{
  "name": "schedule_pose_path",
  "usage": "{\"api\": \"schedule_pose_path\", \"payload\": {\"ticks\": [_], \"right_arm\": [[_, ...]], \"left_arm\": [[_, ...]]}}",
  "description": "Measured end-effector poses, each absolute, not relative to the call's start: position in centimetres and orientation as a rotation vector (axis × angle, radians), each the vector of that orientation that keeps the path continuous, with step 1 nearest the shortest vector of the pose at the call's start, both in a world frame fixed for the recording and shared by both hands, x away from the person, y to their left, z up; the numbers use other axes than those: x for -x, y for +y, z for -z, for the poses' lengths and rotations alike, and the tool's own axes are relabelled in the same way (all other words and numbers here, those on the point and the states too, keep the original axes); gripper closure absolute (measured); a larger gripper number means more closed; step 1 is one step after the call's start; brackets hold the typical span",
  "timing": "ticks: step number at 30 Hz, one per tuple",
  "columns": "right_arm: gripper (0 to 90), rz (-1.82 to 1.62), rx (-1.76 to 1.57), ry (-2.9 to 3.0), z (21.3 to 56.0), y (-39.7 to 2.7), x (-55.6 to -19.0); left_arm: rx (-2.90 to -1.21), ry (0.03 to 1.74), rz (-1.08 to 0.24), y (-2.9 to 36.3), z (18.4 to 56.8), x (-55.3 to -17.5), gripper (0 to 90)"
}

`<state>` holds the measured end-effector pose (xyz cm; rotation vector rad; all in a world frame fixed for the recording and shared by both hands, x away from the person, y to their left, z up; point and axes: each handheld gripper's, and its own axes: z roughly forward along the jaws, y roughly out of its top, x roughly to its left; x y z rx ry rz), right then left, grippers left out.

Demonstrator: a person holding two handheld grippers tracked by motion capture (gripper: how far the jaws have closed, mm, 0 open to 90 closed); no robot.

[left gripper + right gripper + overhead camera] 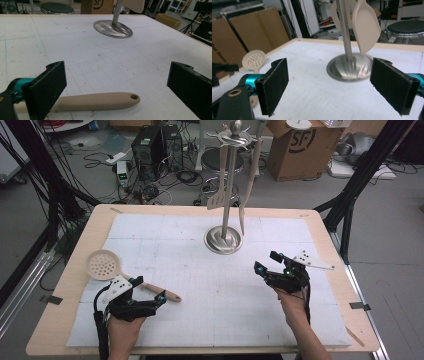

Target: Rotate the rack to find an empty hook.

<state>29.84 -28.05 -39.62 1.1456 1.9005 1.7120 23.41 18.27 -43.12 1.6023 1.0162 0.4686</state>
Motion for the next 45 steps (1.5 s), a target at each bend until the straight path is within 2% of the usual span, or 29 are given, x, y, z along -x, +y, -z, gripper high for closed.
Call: {"api": "schedule_pose_path", "payload": {"ticks": [8,25,30,45], "right_arm": [[14.3,-1.699,-1.160,1.905,41.5,-29.1,-28.7],[14.0,-1.686,-1.152,1.949,42.0,-29.4,-27.5],[14.2,-1.646,-1.094,1.975,42.3,-29.2,-25.3],[14.2,-1.667,-1.135,1.923,42.7,-29.7,-25.9]], "left_arm": [[-1.611,1.016,-0.476,18.3,43.2,-23.5,3.0],[-1.625,1.006,-0.478,18.2,43.3,-23.5,3.0],[-1.626,1.005,-0.480,18.2,43.3,-23.6,3.0],[-1.658,1.005,-0.472,17.6,43.5,-23.8,3.0]]}}
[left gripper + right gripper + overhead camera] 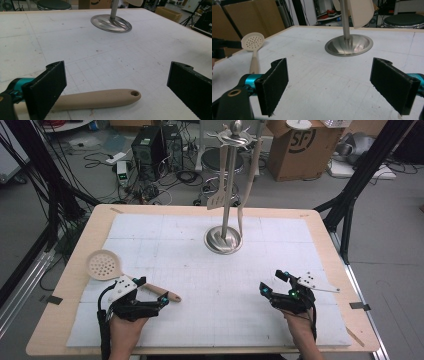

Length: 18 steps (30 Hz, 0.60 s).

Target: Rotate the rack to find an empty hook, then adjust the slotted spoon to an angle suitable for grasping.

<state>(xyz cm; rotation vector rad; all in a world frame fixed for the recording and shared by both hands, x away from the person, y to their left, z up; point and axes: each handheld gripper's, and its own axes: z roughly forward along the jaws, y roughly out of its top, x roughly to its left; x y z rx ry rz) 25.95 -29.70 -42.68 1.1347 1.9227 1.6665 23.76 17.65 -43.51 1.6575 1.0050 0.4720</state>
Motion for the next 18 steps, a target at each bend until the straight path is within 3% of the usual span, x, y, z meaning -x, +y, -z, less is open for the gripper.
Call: {"api": "schedule_pose_path", "payload": {"ticks": [6,9,12,14,18], "right_arm": [[14.2,-1.672,-1.147,1.921,42.80,-29.76,-25.98],[14.2,-1.672,-1.148,1.921,42.79,-29.76,-25.96],[14.2,-1.674,-1.148,1.918,42.79,-29.76,-26.02],[14.2,-1.676,-1.153,1.918,42.74,-29.73,-25.99],[14.2,-1.678,-1.143,1.914,42.67,-29.67,-25.94]], "left_arm": [[-1.641,1.009,-0.425,18.10,43.57,-23.89,3.5],[-1.639,0.994,-0.354,18.57,43.83,-23.86,22.5],[-1.651,1.027,-0.343,18.52,43.81,-23.71,33.4],[-1.632,1.076,-0.349,18.38,43.62,-23.74,51.3],[-1.670,1.083,-0.323,17.92,43.96,-23.89,63.6]]}}
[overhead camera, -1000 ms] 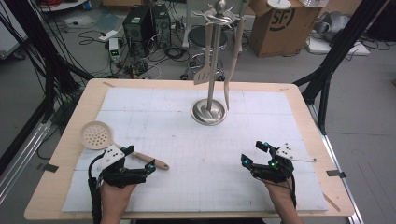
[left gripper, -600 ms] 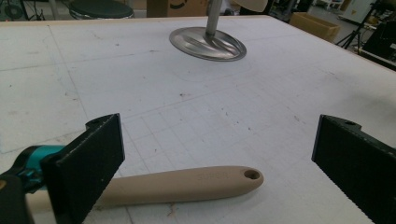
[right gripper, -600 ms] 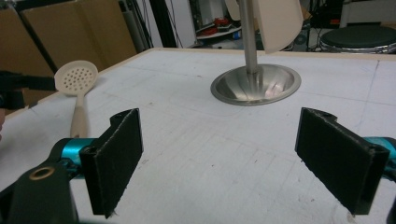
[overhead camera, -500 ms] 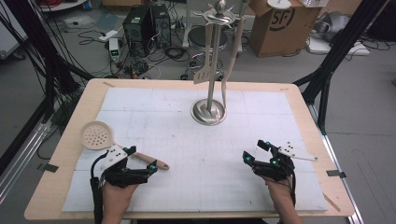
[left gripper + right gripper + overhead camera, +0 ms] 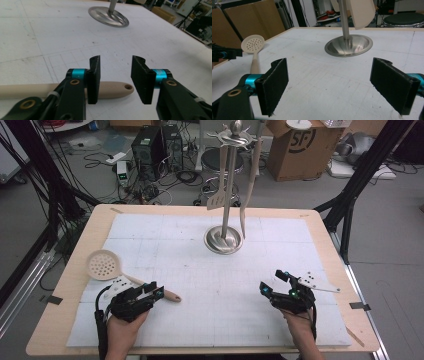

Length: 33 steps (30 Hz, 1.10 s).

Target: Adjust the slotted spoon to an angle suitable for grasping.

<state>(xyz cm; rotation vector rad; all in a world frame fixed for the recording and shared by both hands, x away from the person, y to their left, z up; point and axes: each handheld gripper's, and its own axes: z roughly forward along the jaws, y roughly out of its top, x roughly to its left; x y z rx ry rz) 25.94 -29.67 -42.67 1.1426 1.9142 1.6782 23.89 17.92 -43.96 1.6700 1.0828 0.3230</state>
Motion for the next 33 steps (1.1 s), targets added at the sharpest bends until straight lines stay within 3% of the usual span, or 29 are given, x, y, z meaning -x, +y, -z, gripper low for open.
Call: {"api": "schedule_pose_path", "payload": {"ticks": [6,8,16,21,33], "right_arm": [[14.4,-1.682,-1.139,1.923,42.6,-29.6,-25.5],[14.4,-1.683,-1.132,1.917,42.5,-29.6,-25.5],[15.0,-1.675,-1.151,1.918,42.6,-29.6,-25.6],[15.0,-1.678,-1.155,1.898,42.4,-29.6,-25.5],[15.0,-1.661,-1.165,1.907,42.7,-29.3,-25.7]], "left_arm": [[-1.747,1.163,-0.271,17.9,45.3,-24.4,85.5],[-1.756,1.171,-0.254,18.0,45.5,-24.4,88.5],[-1.760,1.200,-0.115,18.2,46.2,-23.4,89.7],[-1.840,1.237,-0.099,17.6,46.6,-23.7,89.8],[-1.824,1.249,-0.071,17.0,46.8,-25.3,89.7]]}}
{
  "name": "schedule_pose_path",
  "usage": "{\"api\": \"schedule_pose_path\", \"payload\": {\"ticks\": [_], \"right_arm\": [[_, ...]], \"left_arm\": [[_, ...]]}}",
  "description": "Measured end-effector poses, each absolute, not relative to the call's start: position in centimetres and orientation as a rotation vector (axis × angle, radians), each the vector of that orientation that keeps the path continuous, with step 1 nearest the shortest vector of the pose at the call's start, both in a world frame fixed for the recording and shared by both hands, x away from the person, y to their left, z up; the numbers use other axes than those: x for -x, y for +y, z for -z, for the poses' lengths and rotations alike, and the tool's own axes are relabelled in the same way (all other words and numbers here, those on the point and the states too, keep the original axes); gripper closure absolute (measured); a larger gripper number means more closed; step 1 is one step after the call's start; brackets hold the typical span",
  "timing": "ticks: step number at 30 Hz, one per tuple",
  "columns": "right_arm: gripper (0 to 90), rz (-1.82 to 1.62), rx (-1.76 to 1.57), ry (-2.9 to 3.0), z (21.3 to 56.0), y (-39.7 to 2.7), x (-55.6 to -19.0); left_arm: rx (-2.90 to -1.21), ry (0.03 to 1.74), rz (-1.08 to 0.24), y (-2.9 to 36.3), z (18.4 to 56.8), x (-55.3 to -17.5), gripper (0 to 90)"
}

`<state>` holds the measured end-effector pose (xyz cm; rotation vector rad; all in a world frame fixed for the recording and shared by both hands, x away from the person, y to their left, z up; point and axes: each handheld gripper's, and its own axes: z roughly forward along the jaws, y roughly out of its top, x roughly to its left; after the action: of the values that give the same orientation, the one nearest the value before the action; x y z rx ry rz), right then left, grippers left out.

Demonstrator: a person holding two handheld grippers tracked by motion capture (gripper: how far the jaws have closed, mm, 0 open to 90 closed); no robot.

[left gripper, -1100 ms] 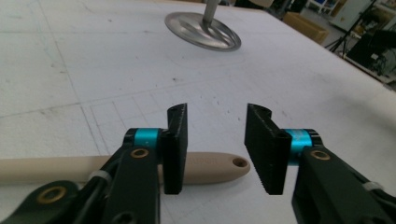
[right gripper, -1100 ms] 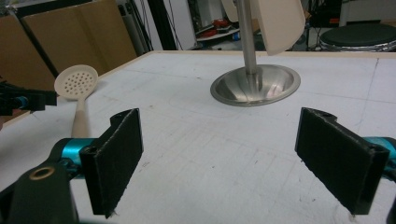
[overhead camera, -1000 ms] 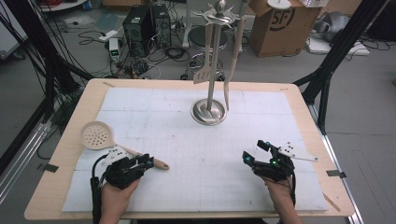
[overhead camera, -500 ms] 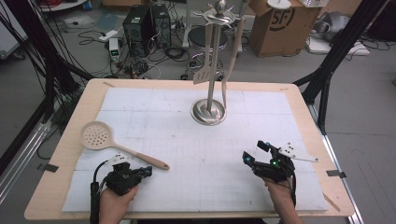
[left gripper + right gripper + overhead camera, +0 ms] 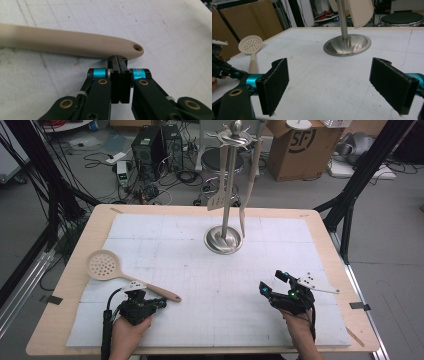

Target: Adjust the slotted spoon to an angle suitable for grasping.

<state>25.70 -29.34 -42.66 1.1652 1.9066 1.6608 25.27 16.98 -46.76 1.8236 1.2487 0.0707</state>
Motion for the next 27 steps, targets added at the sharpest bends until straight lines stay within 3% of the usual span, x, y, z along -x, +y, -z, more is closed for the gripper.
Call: {"api": "schedule_pose_path", "payload": {"ticks": [6,27], "right_arm": [[15.0,-1.658,-1.149,1.942,42.8,-28.9,-25.8],[15.0,-1.633,-1.179,1.961,43.2,-28.3,-26.6]], "left_arm": [[-1.820,1.244,-0.021,16.7,46.9,-26.8,89.7],[-1.730,1.339,-0.034,15.2,47.1,-32.3,89.7]]}}
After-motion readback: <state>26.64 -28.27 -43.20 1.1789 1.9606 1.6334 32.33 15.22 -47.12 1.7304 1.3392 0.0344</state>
